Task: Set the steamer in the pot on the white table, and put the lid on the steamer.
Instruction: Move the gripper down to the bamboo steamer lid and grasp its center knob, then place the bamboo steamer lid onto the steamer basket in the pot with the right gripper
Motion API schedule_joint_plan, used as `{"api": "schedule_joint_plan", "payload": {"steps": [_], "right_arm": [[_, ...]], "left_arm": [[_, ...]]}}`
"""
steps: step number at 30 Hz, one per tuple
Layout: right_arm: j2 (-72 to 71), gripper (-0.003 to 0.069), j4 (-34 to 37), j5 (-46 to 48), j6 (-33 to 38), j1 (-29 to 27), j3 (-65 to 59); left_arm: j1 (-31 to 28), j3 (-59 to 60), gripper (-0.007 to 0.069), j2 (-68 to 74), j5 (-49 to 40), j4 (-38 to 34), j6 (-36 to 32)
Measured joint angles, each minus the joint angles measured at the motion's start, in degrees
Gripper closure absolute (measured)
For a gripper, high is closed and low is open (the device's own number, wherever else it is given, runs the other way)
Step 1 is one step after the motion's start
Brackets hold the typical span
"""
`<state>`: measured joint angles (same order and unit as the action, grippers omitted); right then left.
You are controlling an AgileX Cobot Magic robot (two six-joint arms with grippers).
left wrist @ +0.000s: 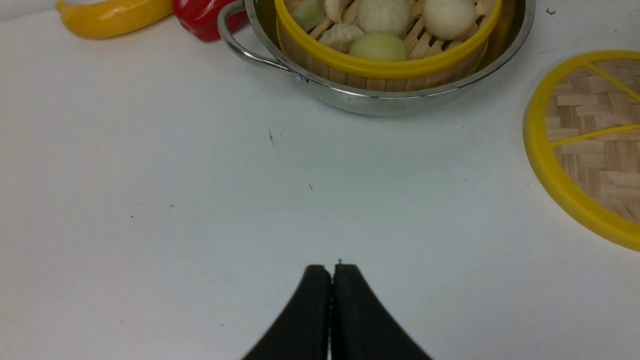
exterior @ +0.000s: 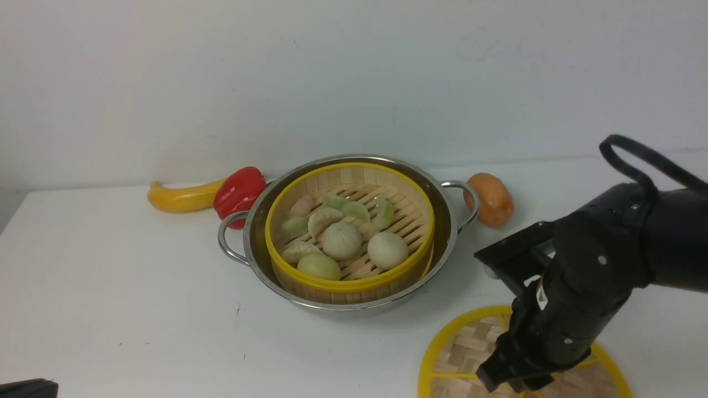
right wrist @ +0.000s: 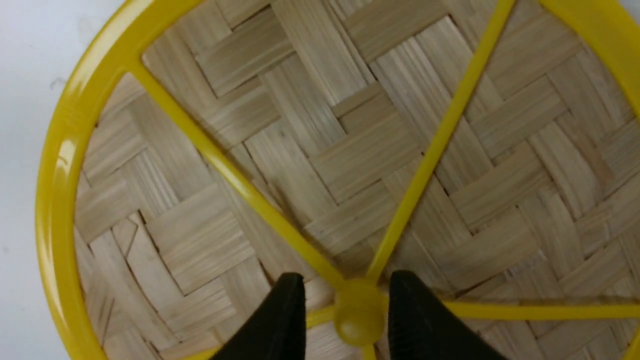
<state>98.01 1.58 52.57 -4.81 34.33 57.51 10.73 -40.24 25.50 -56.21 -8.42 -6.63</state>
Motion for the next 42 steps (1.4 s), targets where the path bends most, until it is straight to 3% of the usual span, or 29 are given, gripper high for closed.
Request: {"api": "schedule_joint_plan", "payload": {"steps": [4, 9, 16, 23, 32, 37, 42], "right_arm": [[1.5, 0.0428, -0.2, -0.1, -0.2, 0.0, -0.2], [1.6, 0.0519, -1.6, 1.2, -0.8, 0.0, -0.1], [-2.7, 0.0518, -1.6, 16.8, -1.3, 0.1, 6.9], [-1.4, 0.0518, 0.7, 18.0, 1.0, 0.1, 29.2], [23.9, 0.0518, 1.1, 18.1, 4.2, 0.1, 62.7], [30.0, 0.0518, 1.5, 18.1, 4.8, 0.1, 71.6], [31.1, 0.0518, 1.6, 18.3, 4.8, 0.1, 72.7]], "left_arm": [[0.0, 0.0, 0.0627, 0.0, 0.0, 0.0, -0.3], [0.0, 0.0, 0.0625, 0.0, 0.0, 0.0, -0.4], [0.0, 0.0, 0.0625, 0.0, 0.0, 0.0, -0.4], [0.0, 0.0, 0.0625, 0.0, -0.1, 0.0, -0.4], [0.0, 0.0, 0.0625, 0.0, -1.3, 0.1, -0.4], [0.0, 0.0, 0.0625, 0.0, -1.3, 0.2, -0.4], [0.0, 0.0, 0.0625, 0.0, -1.3, 1.2, -0.4]]}}
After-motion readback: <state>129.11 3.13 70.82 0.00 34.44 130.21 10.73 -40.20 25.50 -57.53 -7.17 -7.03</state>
